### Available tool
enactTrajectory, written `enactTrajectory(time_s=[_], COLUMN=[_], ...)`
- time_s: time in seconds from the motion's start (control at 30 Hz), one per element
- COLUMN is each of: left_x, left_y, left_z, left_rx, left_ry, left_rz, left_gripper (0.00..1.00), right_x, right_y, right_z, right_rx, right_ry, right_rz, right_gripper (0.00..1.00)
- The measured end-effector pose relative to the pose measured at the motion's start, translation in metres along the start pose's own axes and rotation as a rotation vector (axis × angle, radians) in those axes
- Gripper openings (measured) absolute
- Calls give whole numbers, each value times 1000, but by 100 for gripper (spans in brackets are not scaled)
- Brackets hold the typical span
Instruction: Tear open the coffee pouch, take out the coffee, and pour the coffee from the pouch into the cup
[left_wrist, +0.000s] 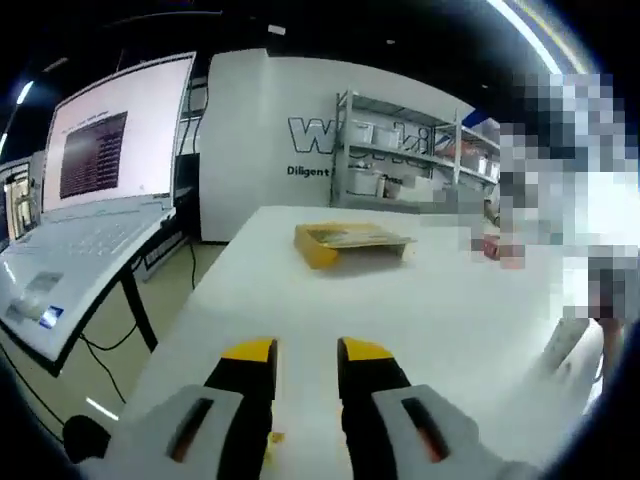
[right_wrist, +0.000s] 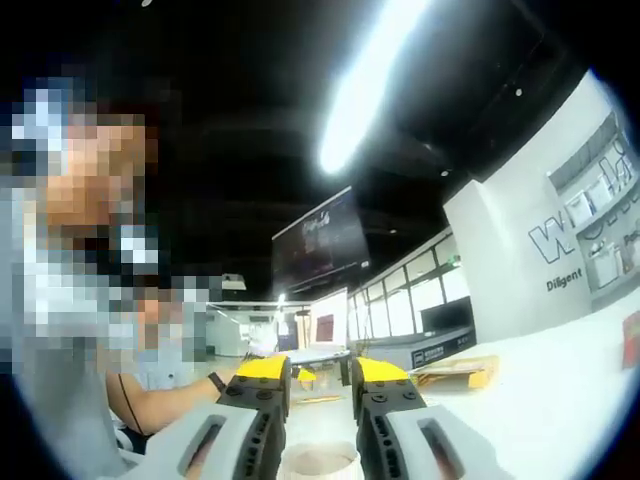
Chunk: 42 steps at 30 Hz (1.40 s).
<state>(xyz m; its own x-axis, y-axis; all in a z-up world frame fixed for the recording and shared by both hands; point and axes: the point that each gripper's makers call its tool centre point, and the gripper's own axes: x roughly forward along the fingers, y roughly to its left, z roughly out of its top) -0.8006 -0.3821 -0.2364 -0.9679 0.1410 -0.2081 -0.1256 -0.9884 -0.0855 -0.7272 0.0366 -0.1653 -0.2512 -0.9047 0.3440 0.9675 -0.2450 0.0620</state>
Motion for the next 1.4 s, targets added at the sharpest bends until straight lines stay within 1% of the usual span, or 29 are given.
enactTrajectory(time_s=[0.03, 0.07, 0.1, 0.13, 0.2, 0.23, 0.3, 0.33, 0.37, 0.4, 0.47, 0.53, 0.57, 0.6, 0.63, 0.67, 0.7, 0.77, 0.8, 0.83, 0.93, 1.0, 1.1, 1.17, 1.23, 1.3, 1.4], left_x=[2, 2, 2, 1, -1, -2, -3, -3, -3, -4, -6, -7, -6, -6, -5, -3, -1, -1, 0, -1, 1, 2, 0, -2, -2, -4, -4], left_y=[-7, -18, -33, -47, -64, -77, -101, -112, -125, -136, -157, -178, -185, -191, -196, -198, -200, -202, -204, -205, -207, -209, -212, -214, -214, -215, -214], left_z=[8, 14, 20, 25, 31, 31, 28, 28, 21, 18, 13, 2, -3, -9, -14, -18, -24, -29, -32, -33, -37, -42, -43, -44, -46, -48, -49], left_rx=[11, -39, -10, 11, 13, 35, 67, 82, 93, 107, 102, 94, 100, 107, 118, 126, 136, 141, 114, 107, 96, 95, 102, 101, 93, 98, 104], left_ry=[-43, -73, -108, -146, -194, -208, -217, -234, -227, -234, -260, -247, -242, -236, -229, -220, -201, -203, -194, -196, -196, -191, -190, -191, -185, -186, -183], left_rz=[-32, -65, -121, -163, -195, -228, -269, -287, -307, -328, -378, -421, -421, -424, -428, -428, -423, -422, -436, -444, -454, -462, -474, -488, -490, -495, -495], left_gripper=[26, 27, 28, 30, 35, 39, 44, 46, 47, 47, 47, 48, 48, 48, 48, 48, 49, 49, 49, 49, 48, 48, 48, 48, 48, 48, 48], right_x=[1, 2, 2, 3, 4, 3, 2, 1, 0, 0, -2, -4, -4, -5, -5, -6, -6, -5, -4, -3, 4, 7, 12, 15, 17, 17, 17], right_y=[0, 1, 1, 1, 1, 2, 3, 3, 4, 4, 2, 3, 4, 6, 5, 4, 4, 3, 2, 1, -2, -4, -5, -3, -5, -5, -4], right_z=[-2, -4, -6, -8, -12, -15, -21, -24, -28, -33, -47, -57, -62, -71, -74, -81, -87, -99, -105, -112, -126, -130, -130, -131, -131, -135, -138], right_rx=[-2, -5, -8, -10, -15, -19, -26, -38, -49, -57, -69, -98, -107, -100, -101, -108, -112, -108, -112, -115, -115, -137, -132, -139, -141, -132, -115], right_ry=[6, 13, 20, 26, 38, 48, 67, 79, 88, 95, 144, 182, 195, 225, 234, 260, 276, 328, 349, 372, 405, 422, 418, 418, 417, 434, 450], right_rz=[0, -1, -1, -1, -3, -2, -4, -8, -14, -25, -56, -76, -83, -95, -105, -128, -135, -161, -170, -183, -203, -217, -225, -218, -216, -216, -199], right_gripper=[30, 32, 34, 35, 39, 41, 44, 46, 48, 50, 54, 57, 60, 61, 63, 65, 66, 68, 69, 69, 69, 67, 62, 59, 58, 55, 47])
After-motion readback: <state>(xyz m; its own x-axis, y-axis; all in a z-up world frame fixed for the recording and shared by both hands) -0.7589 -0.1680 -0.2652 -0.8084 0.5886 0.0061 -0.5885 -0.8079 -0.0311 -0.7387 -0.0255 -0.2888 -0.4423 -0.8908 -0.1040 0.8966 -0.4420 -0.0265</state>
